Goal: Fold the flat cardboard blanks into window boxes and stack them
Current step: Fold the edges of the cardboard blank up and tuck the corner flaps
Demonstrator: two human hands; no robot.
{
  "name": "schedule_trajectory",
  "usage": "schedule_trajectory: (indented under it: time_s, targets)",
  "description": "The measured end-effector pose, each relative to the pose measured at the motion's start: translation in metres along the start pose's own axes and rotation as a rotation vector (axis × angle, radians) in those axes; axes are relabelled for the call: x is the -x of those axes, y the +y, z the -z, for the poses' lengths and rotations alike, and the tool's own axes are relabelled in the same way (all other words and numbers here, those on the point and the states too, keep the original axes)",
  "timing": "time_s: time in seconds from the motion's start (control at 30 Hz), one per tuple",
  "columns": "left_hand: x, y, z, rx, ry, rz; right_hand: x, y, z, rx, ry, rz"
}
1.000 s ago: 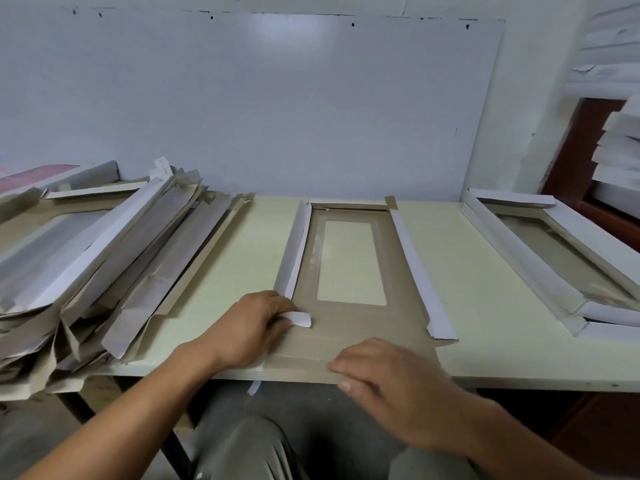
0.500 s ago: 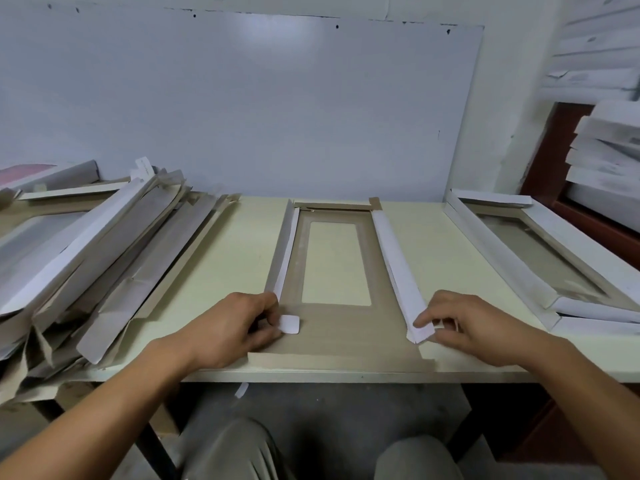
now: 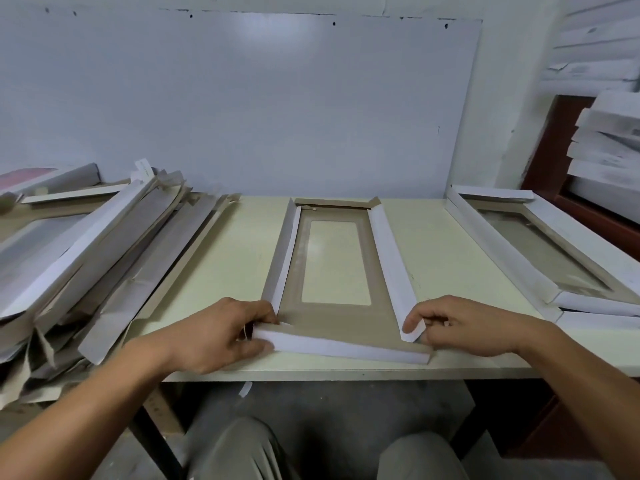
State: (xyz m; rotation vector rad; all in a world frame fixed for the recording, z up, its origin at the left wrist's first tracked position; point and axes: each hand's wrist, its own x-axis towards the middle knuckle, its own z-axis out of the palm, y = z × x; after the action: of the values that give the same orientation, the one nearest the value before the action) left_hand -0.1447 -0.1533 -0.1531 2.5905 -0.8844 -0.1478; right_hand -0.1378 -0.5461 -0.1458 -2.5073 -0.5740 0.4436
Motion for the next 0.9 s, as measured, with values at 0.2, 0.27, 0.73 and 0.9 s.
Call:
schedule_trajectory:
  time_s: [0.2,0.27,0.73,0.9]
  targets:
    - [-0.008,0.002,-0.006,0.17,0.15,0.04,0.0,-0.001,-0.002,0.066,0.006,-0.024]
    - [-0.013,0.002,-0.009,0.229,0.203,0.099,-0.006,0.0,-0.008,0.054,0.073,-0.027]
    - [-0.056,0.015,-0.003,-0.11,0.137,0.522,-0.022,-0.012,-0.032,0.412,0.375,-0.284]
    - [-0.06,0.023,-0.019,-0.472,0.219,0.533,-0.018,-0.025,-0.036,0.566,0.319,0.098]
